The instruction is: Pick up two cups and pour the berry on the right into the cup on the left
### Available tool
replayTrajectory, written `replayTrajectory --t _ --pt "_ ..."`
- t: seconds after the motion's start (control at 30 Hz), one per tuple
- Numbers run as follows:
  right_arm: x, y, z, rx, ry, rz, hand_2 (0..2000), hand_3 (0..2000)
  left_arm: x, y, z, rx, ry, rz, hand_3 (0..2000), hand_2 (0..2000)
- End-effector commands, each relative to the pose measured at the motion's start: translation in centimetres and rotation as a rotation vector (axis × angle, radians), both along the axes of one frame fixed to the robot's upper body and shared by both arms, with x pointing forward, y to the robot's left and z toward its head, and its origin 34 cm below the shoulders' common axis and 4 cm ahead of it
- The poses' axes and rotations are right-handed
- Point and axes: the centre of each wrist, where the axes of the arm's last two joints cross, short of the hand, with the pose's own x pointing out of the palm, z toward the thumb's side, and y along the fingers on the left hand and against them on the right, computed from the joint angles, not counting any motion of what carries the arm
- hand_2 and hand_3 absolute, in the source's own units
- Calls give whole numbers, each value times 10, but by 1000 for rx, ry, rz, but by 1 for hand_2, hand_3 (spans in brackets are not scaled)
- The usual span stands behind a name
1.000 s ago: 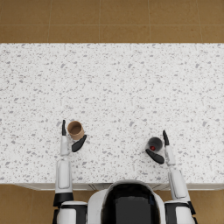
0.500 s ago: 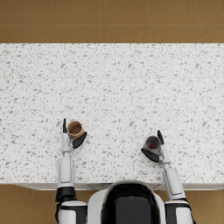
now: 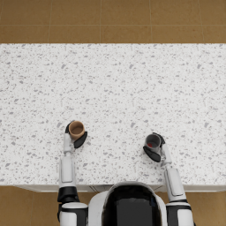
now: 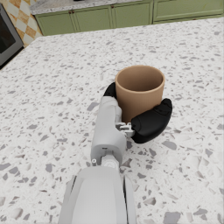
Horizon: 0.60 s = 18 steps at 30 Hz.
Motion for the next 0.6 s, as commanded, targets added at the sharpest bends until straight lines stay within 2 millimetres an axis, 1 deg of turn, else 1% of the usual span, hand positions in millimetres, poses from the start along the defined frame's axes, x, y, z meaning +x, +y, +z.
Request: replayTrajectory --t 0.03,0.07,0.2,0.27,0.37,0.4,0.47,0.5,0.57,0.6 --pt "5 2 16 14 -65 4 2000 1280 -2 -13 40 13 -154 -49 1280 2000" --pt "7 4 20 19 -77 5 2000 1280 -4 -19 50 15 -193 -70 1280 2000" --pt "25 17 49 62 -195 31 2000 1280 -2 -44 68 10 -263 -159 1280 2000" --pt "33 17 63 78 -250 22 2000 1280 -2 -54 71 4 -276 -193 1280 2000" --pt "51 29 86 119 -333 37 2000 1280 -2 -68 75 -5 -292 -239 1280 2000" --pt "60 37 90 135 -343 48 2000 1280 -3 -74 77 -8 -301 -260 1280 2000" --pt "65 47 102 157 -379 75 2000 1280 -5 -86 79 -15 -309 -298 1280 2000" --pt "66 52 107 167 -395 88 2000 1280 -9 -90 77 -16 -303 -319 1280 2000" --pt "74 56 113 175 -410 95 2000 1280 -12 -95 74 -19 -292 -339 1280 2000" --pt "80 57 116 181 -415 92 2000 1280 -13 -99 76 -22 -300 -349 1280 2000"
